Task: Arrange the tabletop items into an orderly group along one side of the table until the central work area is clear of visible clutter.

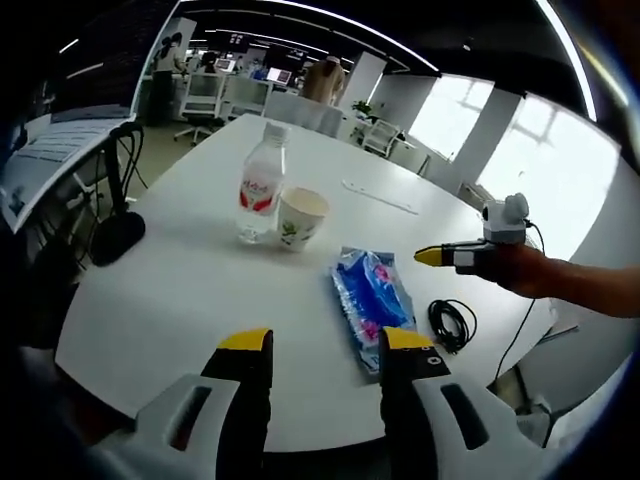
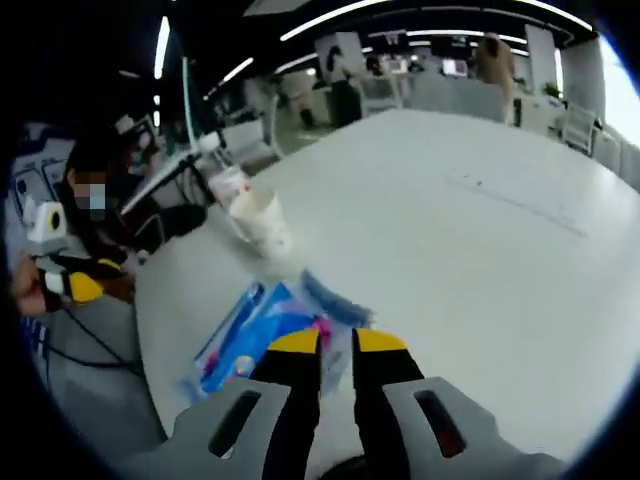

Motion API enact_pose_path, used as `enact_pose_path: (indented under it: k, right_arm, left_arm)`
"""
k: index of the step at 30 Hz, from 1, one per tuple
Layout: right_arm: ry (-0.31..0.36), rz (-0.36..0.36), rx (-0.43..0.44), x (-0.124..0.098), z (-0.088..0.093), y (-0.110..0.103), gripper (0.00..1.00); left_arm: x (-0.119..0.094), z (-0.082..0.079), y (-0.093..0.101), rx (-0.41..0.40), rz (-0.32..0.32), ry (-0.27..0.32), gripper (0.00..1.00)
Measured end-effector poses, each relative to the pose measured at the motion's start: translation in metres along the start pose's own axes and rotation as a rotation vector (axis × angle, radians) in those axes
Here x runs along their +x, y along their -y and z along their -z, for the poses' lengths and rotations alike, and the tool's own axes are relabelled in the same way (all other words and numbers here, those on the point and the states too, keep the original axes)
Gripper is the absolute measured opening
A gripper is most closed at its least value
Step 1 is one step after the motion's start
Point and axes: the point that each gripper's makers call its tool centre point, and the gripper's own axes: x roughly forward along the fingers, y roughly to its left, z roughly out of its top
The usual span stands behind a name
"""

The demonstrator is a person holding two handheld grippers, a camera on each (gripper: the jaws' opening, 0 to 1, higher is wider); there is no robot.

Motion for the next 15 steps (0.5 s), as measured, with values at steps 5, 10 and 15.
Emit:
enact_pose_path:
  k: [5, 10, 15]
  right_arm:
    - [-0.057, -0.02, -0.166, 0.011, -0.011, -0.007, 0.09]
    - [-0.084, -0.062, -0.213, 0.023, -0.014, -0.015, 0.11]
    - [-0.103, -0.08, -0.23, 0.032, -0.015, -0.016, 0.11]
  left_arm:
    - [-0.001, 0.003, 0.0, -0.001, -0.002, -0.006, 0.41]
    - [-0.001, 0.004, -0.001, -0.002, -0.004, -0.008, 0.41]
    - [0.0, 0.002, -0.001, 0.001, -0.007, -0.005, 0.41]
